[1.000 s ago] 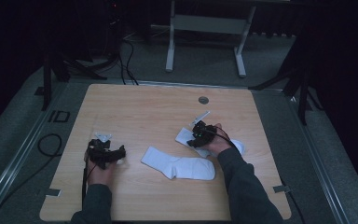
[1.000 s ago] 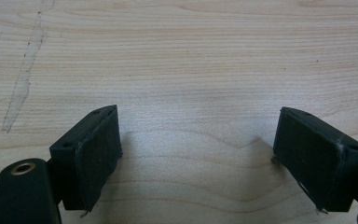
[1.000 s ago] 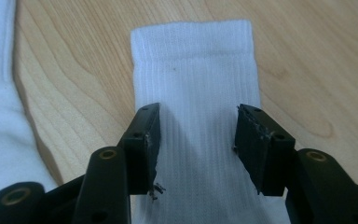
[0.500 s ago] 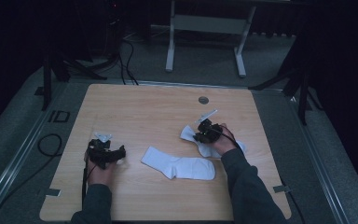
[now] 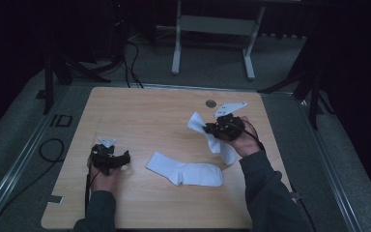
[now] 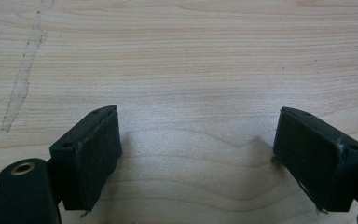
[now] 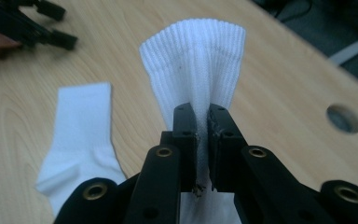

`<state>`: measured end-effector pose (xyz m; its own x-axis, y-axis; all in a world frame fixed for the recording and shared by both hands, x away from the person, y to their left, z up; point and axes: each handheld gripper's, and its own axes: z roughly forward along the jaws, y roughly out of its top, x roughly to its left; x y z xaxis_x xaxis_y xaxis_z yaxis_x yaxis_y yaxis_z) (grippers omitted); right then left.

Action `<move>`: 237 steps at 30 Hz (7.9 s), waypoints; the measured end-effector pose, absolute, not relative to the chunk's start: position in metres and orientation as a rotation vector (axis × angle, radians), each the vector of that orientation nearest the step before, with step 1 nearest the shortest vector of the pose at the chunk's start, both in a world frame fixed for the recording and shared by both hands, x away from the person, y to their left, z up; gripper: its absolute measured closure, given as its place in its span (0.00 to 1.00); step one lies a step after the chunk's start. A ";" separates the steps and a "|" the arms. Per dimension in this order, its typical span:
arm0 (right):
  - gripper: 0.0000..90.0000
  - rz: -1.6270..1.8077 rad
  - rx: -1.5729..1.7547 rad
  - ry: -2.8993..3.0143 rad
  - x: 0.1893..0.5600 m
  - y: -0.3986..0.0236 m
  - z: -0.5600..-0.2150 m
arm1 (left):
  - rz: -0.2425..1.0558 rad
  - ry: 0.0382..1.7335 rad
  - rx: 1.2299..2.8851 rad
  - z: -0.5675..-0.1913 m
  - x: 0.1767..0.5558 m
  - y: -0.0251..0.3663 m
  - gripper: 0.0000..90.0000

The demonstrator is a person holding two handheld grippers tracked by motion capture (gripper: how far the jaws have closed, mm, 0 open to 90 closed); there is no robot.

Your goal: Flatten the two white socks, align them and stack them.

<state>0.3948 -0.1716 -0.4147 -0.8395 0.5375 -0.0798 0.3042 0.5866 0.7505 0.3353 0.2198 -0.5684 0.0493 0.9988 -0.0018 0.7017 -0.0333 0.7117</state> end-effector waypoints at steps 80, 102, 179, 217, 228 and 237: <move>0.91 0.969 0.848 2.731 0.346 -0.052 -0.532 | 0.561 1.353 2.031 -0.560 0.313 0.157 1.00; 0.88 0.923 0.828 2.692 0.344 -0.039 -0.535 | 0.539 1.262 2.111 -0.558 0.306 0.144 1.00; 0.70 0.940 0.951 2.578 0.334 -0.133 -0.511 | 0.579 1.209 2.147 -0.554 0.304 0.115 1.00; 0.97 0.926 1.163 2.567 0.322 -0.178 -0.538 | 0.566 1.219 2.147 -0.553 0.298 0.119 1.00; 0.98 0.904 1.195 2.552 0.318 -0.198 -0.540 | 0.570 1.216 2.154 -0.553 0.295 0.120 1.00; 0.98 0.892 1.230 2.511 0.318 -0.217 -0.535 | 0.588 1.212 2.172 -0.552 0.295 0.121 1.00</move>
